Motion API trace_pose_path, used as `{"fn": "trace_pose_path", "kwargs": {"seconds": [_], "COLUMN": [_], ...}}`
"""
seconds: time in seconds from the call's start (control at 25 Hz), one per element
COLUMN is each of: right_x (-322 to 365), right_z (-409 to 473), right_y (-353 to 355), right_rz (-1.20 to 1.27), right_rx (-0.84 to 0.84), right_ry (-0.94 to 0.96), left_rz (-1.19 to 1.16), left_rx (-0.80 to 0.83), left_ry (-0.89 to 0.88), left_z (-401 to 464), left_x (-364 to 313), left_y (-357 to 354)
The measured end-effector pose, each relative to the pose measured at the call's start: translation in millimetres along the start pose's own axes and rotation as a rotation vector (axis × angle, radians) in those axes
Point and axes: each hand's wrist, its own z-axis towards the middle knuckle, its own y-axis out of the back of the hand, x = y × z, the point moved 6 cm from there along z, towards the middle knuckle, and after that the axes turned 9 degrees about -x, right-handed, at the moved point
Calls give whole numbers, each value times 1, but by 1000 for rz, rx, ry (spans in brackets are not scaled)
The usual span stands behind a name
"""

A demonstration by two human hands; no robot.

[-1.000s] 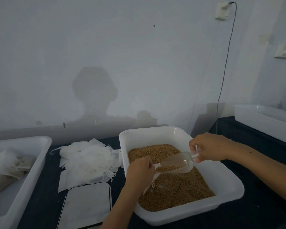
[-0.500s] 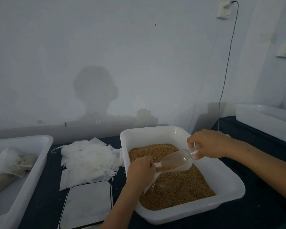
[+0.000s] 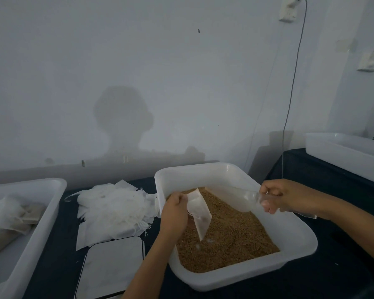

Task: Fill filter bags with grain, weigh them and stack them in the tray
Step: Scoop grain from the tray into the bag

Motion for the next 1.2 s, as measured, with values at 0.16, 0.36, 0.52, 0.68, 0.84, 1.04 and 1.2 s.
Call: {"fn": "trace_pose_path", "kwargs": {"seconds": [0.16, 0.36, 0.52, 0.68, 0.84, 1.04, 1.2], "right_x": [-18, -14, -17, -17, 20, 104, 143], "right_z": [8, 34, 47, 41, 47, 18, 12], "right_y": [-16, -76, -118, -137, -120, -130, -149], "right_rz": [5, -338, -604, -713, -408, 496, 535], "right_rx": [-90, -32, -22, 70, -138, 52, -49], "right_ry": [-83, -133, -229, -304, -60, 282, 380], "left_rz": [-204, -211, -71, -28, -17, -88, -153], "left_rx": [21, 109, 204, 220, 212, 221, 217], "left_ry": [154, 114, 39, 19, 22, -24, -47], "left_z": [1, 1, -3, -6, -8, -15, -19], "left_x": [-4, -24, -35, -30, -27, -38, -44], "left_y": [5, 21, 29, 38, 49, 70, 108]}}
